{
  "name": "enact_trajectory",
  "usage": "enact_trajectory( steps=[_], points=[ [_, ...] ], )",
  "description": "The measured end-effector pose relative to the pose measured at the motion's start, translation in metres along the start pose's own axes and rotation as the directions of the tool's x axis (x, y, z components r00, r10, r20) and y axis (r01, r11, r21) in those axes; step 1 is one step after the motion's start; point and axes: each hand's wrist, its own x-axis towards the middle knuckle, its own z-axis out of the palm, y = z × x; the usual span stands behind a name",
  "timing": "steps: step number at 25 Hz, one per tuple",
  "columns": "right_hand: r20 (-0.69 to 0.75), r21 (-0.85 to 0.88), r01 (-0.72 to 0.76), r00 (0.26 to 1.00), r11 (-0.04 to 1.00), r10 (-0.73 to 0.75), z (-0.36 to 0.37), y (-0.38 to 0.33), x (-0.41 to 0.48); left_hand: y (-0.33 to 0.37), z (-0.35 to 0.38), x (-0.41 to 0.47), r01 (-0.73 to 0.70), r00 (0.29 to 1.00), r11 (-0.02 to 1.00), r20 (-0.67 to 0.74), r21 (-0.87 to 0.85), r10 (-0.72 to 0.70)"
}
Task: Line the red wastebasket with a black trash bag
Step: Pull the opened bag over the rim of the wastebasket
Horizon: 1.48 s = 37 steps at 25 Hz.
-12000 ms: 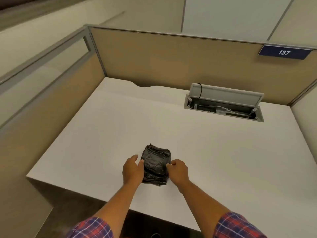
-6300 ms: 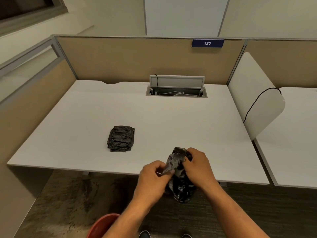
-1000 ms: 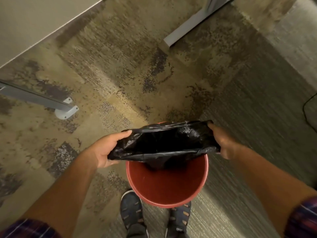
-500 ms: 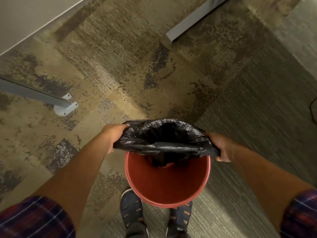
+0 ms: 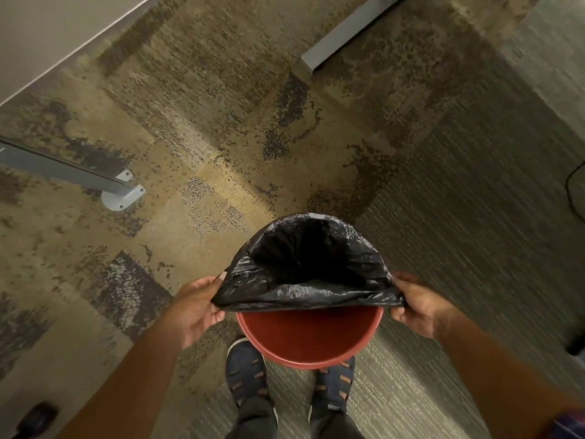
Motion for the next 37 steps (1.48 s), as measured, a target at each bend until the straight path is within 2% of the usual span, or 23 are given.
enact_trajectory(
  steps=[2, 4, 7, 10, 13, 18, 22, 24, 30, 34, 37],
  points=[
    [0.043, 0.120, 0.055, 0.997, 0.991, -0.061, -0.007, 0.008, -0.001, -0.014, 0.000, -0.007, -0.009, 0.998, 0.985, 0.063, -0.171, 0.020],
    [0.093, 0.176, 0.082, 0.991, 0.981, -0.100, -0.016, 0.013, -0.006, -0.025, 0.001, -0.014, -0.035, 0.988, 0.975, 0.141, -0.221, 0.067],
    [0.117, 0.082, 0.096, 0.988, 0.992, -0.105, -0.028, 0.018, -0.014, -0.037, 0.001, -0.026, -0.082, 0.961, 0.974, 0.243, -0.211, 0.133],
    [0.105, -0.108, 0.085, 0.992, 0.991, -0.074, -0.032, 0.020, -0.019, -0.053, 0.002, -0.034, -0.096, 0.963, 0.988, 0.240, -0.123, 0.124],
    [0.111, -0.125, 0.076, 0.992, 0.989, -0.062, -0.032, 0.026, -0.020, -0.075, 0.008, -0.041, -0.055, 0.971, 0.997, 0.228, -0.056, 0.066],
    [0.112, -0.113, 0.075, 0.992, 0.991, -0.063, -0.034, 0.047, -0.020, -0.111, 0.028, -0.058, -0.018, 0.973, 0.972, 0.220, -0.235, 0.071],
    [0.108, -0.106, 0.097, 0.990, 0.990, -0.086, -0.036, 0.060, -0.025, -0.129, 0.039, -0.070, 0.003, 0.955, 0.924, 0.275, -0.381, 0.111],
    [0.099, -0.096, 0.097, 0.991, 0.991, -0.087, -0.036, 0.066, -0.026, -0.134, 0.045, -0.074, 0.003, 0.959, 0.916, 0.260, -0.402, 0.111],
    [0.085, -0.259, 0.136, 0.989, 0.956, -0.118, -0.033, 0.082, -0.023, -0.155, 0.059, -0.078, -0.027, 0.958, 0.993, 0.280, -0.115, 0.058],
    [0.090, -0.342, 0.131, 0.990, 0.930, -0.106, -0.039, 0.084, -0.022, -0.165, 0.069, -0.076, -0.044, 0.959, 0.998, 0.279, -0.040, 0.053],
    [0.023, -0.438, 0.132, 0.991, 0.889, -0.135, -0.037, 0.086, -0.017, -0.166, 0.071, -0.072, -0.104, 0.967, 0.989, 0.242, 0.101, 0.077]
  ],
)
